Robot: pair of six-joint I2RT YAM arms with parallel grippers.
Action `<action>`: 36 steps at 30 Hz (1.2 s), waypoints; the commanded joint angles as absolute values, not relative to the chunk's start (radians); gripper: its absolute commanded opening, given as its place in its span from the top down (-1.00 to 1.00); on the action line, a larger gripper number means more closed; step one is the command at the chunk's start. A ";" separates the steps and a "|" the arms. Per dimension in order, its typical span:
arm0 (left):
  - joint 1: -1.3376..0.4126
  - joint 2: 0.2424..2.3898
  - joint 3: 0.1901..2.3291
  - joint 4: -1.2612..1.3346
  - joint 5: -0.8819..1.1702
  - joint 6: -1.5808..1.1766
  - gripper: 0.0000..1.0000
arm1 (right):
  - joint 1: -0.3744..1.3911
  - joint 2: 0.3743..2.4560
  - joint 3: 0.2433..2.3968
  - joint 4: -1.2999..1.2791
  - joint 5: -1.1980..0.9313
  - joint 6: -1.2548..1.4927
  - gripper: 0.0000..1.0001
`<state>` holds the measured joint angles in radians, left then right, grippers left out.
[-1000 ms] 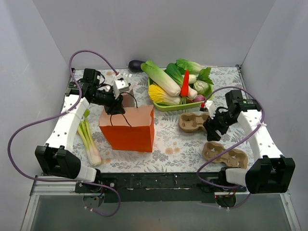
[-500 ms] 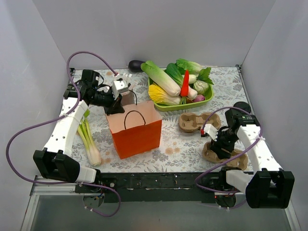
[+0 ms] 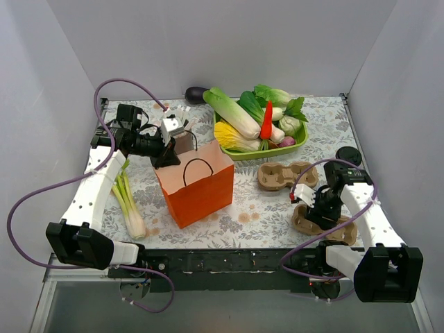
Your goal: Pack the takeout coffee
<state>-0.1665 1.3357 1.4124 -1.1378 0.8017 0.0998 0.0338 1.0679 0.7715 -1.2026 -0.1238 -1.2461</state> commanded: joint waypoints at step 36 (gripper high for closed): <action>-0.170 1.339 1.405 -1.083 0.899 0.034 1.00 | 0.031 0.974 0.922 -1.310 -0.235 -1.280 0.65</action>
<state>-0.1665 1.3373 1.4052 -1.0981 0.8333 0.0364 0.0338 0.9825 0.7872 -1.2110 -0.1421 -1.2949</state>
